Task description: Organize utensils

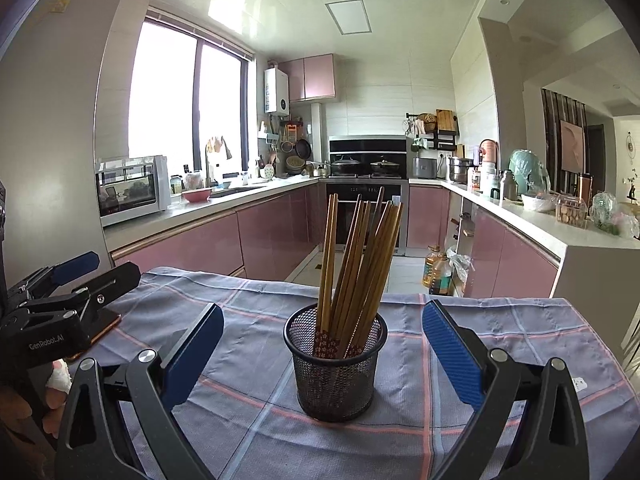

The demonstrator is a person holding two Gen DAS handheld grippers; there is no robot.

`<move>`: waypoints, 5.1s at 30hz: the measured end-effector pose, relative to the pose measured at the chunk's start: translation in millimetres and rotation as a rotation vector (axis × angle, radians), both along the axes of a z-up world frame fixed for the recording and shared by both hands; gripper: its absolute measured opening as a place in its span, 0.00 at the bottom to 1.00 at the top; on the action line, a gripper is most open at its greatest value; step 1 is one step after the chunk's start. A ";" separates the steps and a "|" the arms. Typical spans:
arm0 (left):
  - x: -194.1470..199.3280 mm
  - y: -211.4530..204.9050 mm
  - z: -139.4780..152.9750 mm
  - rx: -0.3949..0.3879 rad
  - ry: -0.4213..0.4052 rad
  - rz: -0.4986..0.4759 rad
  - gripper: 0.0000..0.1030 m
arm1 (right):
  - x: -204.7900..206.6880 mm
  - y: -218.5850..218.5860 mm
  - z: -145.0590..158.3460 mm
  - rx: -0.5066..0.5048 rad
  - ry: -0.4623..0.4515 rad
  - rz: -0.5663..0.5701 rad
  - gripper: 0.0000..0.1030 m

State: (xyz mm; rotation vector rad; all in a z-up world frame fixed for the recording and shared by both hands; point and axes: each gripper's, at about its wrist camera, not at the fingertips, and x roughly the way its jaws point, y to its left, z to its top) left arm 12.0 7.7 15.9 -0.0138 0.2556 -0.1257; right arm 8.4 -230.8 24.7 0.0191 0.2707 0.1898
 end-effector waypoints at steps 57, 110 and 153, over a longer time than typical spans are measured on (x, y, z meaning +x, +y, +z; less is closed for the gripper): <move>-16.1 -10.4 -5.2 0.005 -0.046 0.068 0.95 | -22.4 14.9 1.8 -0.037 -0.074 -0.119 0.93; -17.1 -9.5 -7.8 -0.001 -0.041 0.066 0.95 | -24.3 14.9 2.7 -0.035 -0.070 -0.115 0.93; -18.0 -12.1 -7.9 -0.001 -0.035 0.064 0.95 | -22.3 14.2 3.3 -0.030 -0.069 -0.117 0.93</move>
